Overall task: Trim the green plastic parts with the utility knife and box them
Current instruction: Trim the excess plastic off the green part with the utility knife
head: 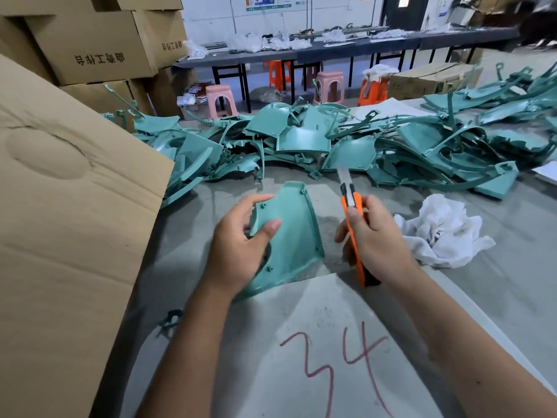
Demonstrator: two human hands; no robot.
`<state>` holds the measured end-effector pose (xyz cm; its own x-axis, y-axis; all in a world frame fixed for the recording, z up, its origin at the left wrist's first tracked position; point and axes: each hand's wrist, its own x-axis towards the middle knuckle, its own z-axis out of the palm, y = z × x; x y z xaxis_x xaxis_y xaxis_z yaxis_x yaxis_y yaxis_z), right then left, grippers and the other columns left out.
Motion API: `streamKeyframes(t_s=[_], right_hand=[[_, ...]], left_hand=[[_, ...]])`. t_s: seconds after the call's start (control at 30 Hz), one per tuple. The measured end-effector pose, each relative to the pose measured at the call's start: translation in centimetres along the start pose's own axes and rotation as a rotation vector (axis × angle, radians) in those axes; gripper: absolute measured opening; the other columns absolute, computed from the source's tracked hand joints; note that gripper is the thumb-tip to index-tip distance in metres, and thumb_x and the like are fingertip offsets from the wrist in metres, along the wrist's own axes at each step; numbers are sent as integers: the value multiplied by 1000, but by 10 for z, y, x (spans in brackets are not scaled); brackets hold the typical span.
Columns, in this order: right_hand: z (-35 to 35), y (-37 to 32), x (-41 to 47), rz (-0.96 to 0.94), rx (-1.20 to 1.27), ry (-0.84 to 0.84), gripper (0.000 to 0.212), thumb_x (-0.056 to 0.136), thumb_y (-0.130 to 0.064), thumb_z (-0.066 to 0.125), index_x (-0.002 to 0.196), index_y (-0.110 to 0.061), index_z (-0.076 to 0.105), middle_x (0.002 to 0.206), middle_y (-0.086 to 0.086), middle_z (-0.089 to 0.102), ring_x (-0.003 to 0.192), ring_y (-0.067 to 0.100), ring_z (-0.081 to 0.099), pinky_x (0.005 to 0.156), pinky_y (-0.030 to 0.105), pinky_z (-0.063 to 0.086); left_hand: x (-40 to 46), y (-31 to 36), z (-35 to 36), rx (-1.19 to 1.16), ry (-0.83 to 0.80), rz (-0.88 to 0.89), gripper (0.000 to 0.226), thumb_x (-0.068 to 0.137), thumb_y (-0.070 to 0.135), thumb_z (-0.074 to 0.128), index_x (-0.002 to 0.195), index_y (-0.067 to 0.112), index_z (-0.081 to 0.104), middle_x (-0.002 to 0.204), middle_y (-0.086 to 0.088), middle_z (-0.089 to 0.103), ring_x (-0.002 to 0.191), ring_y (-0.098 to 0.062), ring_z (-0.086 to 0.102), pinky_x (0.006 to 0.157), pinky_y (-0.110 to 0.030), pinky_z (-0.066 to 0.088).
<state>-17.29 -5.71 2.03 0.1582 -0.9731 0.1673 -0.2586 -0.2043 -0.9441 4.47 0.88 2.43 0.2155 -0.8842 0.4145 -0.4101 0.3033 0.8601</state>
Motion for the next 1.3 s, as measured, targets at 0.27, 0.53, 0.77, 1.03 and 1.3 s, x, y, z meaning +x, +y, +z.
streamKeyframes(t_s=[0.27, 0.53, 0.77, 1.03, 1.3], right_hand=[[-16, 18, 9, -364, -690, -47, 13, 105, -27, 58, 112, -22, 67, 96, 0, 65, 91, 29, 57, 74, 43, 45], [-13, 18, 9, -317, -748, -64, 18, 104, -30, 57, 115, -23, 69, 98, 2, 66, 95, 31, 57, 79, 45, 48], [-18, 15, 6, -307, -737, -32, 15, 100, -42, 61, 105, -30, 70, 88, -4, 66, 87, 24, 58, 72, 40, 48], [-25, 15, 7, -347, -804, -143, 21, 100, -47, 59, 89, -30, 64, 76, -11, 61, 84, 23, 57, 73, 40, 44], [-28, 16, 9, -370, -850, -234, 18, 100, -48, 59, 102, -35, 71, 87, -10, 58, 94, 20, 54, 79, 41, 46]], left_hand=[[2, 6, -13, 836, 243, -324, 46, 97, 41, 64, 141, 29, 54, 122, -5, 60, 117, -29, 53, 94, -44, 48], [-10, 43, 17, 982, 105, -106, 46, 95, 60, 47, 123, 31, 68, 129, 0, 58, 118, -24, 47, 96, -44, 48], [-16, 25, 16, 1170, -338, -64, 68, 82, 30, 63, 144, 49, 45, 153, 9, 35, 137, -23, 25, 110, -39, 35], [-8, 13, 16, 1202, -315, -104, 76, 98, 4, 49, 159, 41, 22, 170, 7, 15, 157, -25, 10, 126, -44, 19], [-11, 18, 14, 1103, -162, -73, 73, 94, 0, 50, 151, 44, 41, 164, 12, 31, 155, -19, 21, 126, -40, 23]])
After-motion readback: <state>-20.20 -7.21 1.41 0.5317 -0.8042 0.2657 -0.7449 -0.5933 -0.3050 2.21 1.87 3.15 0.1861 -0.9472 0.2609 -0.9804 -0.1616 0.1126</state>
